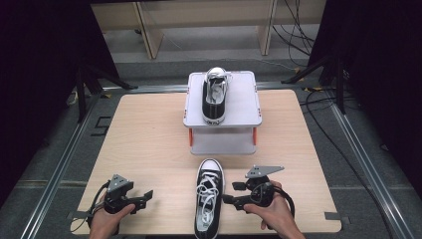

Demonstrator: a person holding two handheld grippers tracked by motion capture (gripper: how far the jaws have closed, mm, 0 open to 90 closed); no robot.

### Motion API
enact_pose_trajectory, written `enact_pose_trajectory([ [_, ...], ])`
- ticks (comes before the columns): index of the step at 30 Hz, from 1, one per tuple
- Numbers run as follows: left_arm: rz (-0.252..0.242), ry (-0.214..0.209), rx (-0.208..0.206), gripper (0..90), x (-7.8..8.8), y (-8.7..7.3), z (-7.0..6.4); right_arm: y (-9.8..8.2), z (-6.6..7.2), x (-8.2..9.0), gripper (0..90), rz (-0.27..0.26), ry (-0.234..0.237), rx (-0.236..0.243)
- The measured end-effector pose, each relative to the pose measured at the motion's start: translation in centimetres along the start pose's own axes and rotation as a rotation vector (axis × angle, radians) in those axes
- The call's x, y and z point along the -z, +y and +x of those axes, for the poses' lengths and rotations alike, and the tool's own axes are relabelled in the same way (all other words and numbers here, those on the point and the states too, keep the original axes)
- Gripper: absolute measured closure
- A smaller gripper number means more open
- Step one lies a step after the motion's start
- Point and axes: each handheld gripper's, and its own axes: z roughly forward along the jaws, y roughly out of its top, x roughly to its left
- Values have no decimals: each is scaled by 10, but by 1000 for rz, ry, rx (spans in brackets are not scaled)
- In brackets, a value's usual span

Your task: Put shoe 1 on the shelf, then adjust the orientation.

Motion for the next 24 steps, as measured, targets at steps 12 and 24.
enact_pose_trajectory([
  [12, 15, 5, -9, 153, 0, 1, -1, -10, 21, -8, 331, 40, 12, 59],
  [24, -8, -11, -13, 153, 1, -1, -1, -13, 43, -31, 279, 88, -22, 70],
])
